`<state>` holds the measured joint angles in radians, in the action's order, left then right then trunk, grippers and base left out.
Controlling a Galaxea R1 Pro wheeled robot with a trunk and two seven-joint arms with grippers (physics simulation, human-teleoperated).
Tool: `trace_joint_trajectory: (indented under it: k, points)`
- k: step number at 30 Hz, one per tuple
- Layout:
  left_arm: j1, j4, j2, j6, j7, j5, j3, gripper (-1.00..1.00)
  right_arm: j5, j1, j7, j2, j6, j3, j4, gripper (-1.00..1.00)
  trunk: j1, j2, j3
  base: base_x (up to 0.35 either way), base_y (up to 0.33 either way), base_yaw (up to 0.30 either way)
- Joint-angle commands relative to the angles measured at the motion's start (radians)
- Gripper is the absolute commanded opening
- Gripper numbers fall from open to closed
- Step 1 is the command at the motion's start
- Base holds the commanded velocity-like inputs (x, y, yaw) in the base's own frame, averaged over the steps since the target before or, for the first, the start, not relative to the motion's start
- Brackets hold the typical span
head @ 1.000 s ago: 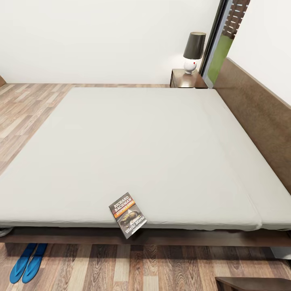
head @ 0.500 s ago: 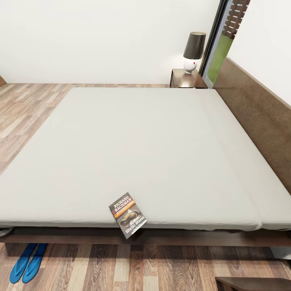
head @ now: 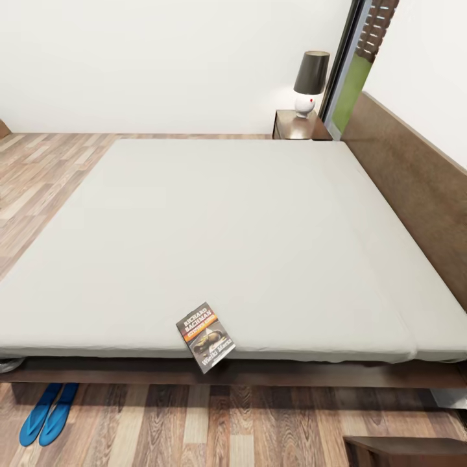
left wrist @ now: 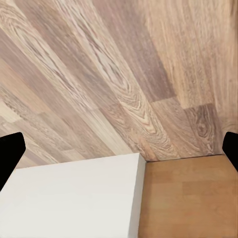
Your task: In the bedroom, move the book from the bed onto either nightstand, and place the two sandals side by side next to the bed.
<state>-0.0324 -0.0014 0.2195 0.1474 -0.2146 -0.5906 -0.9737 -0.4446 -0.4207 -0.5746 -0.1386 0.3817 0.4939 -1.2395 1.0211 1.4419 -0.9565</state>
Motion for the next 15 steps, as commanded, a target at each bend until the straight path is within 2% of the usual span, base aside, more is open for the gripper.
trace_joint_trajectory:
  k: [1, 15]
  points:
    - [0.0, 0.0, 0.0, 0.002, -0.002, -0.007, -0.008, 1.0, -0.01, 0.001, -0.002, -0.001, 0.006, 0.003, -0.001, 1.0, 0.0, 0.0, 0.0, -0.148, 0.0, 0.0]
    - [0.0, 0.0, 0.0, 0.001, -0.003, -0.007, -0.008, 1.0, -0.009, 0.001, -0.002, -0.001, 0.006, 0.003, -0.002, 1.0, 0.0, 0.0, 0.0, -0.092, 0.01, 0.0]
